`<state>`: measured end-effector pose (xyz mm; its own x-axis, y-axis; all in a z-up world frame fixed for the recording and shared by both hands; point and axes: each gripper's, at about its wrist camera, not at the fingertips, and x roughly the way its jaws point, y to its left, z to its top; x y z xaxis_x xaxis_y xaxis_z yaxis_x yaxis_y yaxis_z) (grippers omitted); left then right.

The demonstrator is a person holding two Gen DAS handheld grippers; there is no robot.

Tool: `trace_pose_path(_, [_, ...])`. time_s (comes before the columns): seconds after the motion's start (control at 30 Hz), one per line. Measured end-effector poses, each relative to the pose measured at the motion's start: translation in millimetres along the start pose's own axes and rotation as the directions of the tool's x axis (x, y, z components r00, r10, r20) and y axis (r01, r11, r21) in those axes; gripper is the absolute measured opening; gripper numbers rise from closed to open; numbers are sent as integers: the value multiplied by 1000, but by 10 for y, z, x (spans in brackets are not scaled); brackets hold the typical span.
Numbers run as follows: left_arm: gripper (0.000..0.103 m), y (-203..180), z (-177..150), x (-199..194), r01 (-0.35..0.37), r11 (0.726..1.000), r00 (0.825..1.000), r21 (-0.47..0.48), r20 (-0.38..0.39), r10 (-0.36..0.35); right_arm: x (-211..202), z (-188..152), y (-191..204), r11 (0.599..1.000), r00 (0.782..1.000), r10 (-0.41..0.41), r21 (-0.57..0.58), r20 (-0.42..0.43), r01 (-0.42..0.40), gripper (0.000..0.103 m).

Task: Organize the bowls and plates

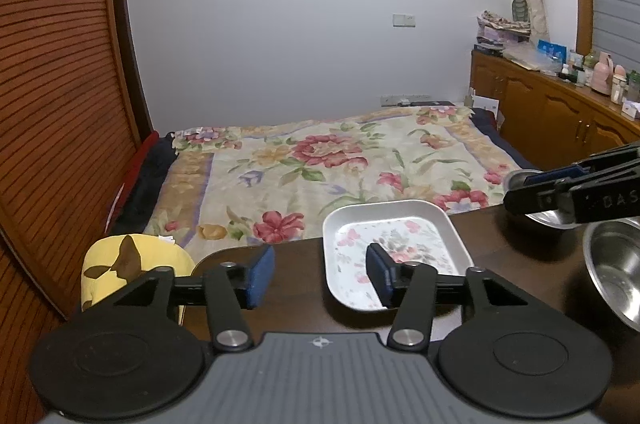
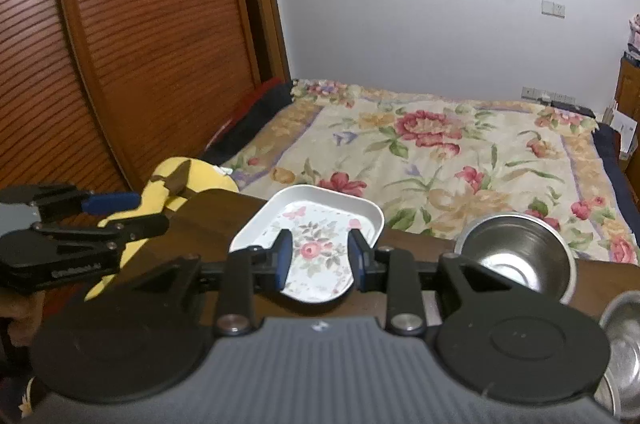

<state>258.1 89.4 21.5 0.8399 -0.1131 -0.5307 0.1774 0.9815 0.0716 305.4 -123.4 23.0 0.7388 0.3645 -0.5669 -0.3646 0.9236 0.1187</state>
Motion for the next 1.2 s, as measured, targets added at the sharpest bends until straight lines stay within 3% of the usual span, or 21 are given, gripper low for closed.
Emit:
trace_pose_path(0.1, [58, 42, 8, 154, 10, 1000, 1000, -12, -15, -10, 185, 43, -28, 1000, 999, -12, -3, -32, 11, 45])
trace_pose_path(0.37, [58, 100, 22, 616, 50, 999, 996, -20, -70, -51, 673, 90, -132, 1000, 988, -20, 2, -155, 20, 45])
trace_pose_path(0.63, [39, 151, -46, 966, 87, 995, 988, -42, -123, -92, 990, 85, -172, 998, 966, -47, -42, -256, 37, 45])
trace_pose_path(0.73, [31, 161, -67, 1048, 94, 994, 985, -49, -141, -100, 1060, 94, -219, 999, 959, -45, -36, -280, 37, 42])
trace_pose_path(0.9, [27, 156, -90, 1132, 105, 993, 982, -53, -154, -112, 1147, 95, -281, 999, 950, -45, -34, -311, 36, 31])
trace_pose_path(1.2, [19, 176, -130, 1197, 116, 991, 977, -71, -171, -127, 1214, 71, -282, 999, 941, -25, -32, -339, 15, 21])
